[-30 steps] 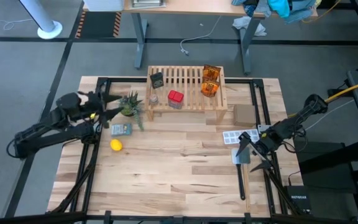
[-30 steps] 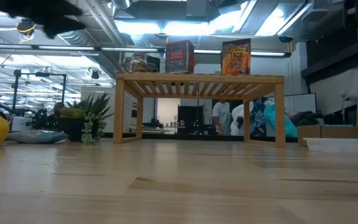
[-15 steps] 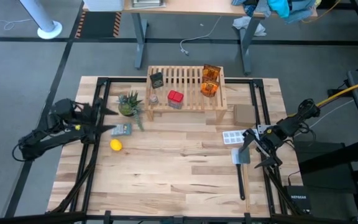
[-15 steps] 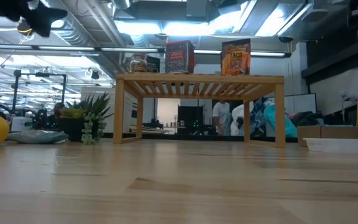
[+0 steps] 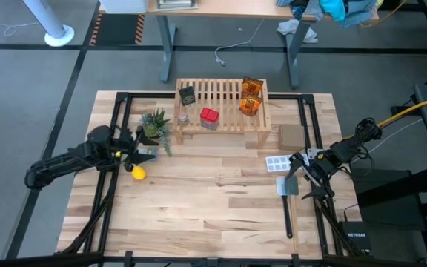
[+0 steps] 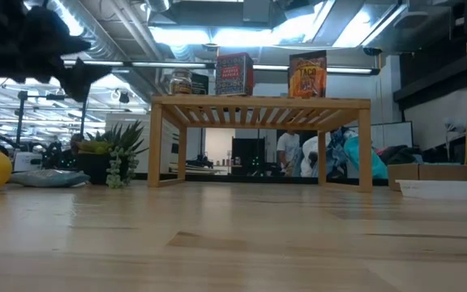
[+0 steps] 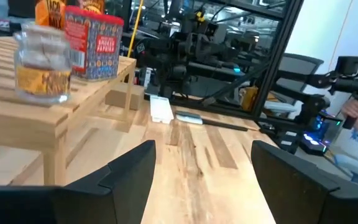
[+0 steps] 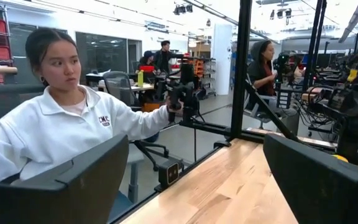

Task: Shelf spices
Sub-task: Return to Home Position

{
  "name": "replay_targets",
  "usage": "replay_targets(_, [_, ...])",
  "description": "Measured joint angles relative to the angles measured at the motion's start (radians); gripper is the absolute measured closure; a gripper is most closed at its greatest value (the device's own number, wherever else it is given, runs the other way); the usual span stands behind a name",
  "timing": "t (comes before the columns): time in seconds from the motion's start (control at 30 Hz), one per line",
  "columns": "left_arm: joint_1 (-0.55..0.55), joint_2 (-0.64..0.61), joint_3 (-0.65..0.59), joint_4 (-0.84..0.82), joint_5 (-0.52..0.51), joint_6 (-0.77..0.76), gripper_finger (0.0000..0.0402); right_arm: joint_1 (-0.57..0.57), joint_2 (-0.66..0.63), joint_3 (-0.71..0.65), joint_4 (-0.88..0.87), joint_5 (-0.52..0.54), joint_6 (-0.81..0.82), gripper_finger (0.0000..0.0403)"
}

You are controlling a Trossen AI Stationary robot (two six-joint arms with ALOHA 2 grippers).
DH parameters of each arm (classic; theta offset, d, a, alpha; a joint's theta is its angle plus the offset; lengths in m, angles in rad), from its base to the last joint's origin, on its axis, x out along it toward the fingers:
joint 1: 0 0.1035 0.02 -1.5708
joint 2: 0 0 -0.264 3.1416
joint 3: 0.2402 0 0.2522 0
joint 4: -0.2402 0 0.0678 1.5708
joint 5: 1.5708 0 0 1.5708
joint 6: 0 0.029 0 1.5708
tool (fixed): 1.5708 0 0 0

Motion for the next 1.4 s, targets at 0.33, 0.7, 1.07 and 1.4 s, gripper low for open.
replay_targets(0.33, [-0.091, 0.007, -0.056, 0.137, 0.116, 0.152, 0.0144, 0.000, 0.000, 0.000, -0.011, 0.000, 0.000, 0.0023])
replay_targets(0.7, [-0.198, 0.007, -0.056, 0.173, -0.243, 0.122, 0.0144, 0.000, 0.000, 0.000, -0.012, 0.002, 0.000, 0.0023])
replay_targets(1.07, [-0.234, 0.006, -0.056, 0.179, -0.367, 0.254, 0.0144, 0.000, 0.000, 0.000, -0.012, 0.003, 0.000, 0.0023])
replay_targets(1.4, [-0.235, 0.029, -0.055, 0.060, -0.444, 0.238, 0.0144, 0.000, 0.000, 0.000, -0.020, 0.003, 0.000, 0.0023])
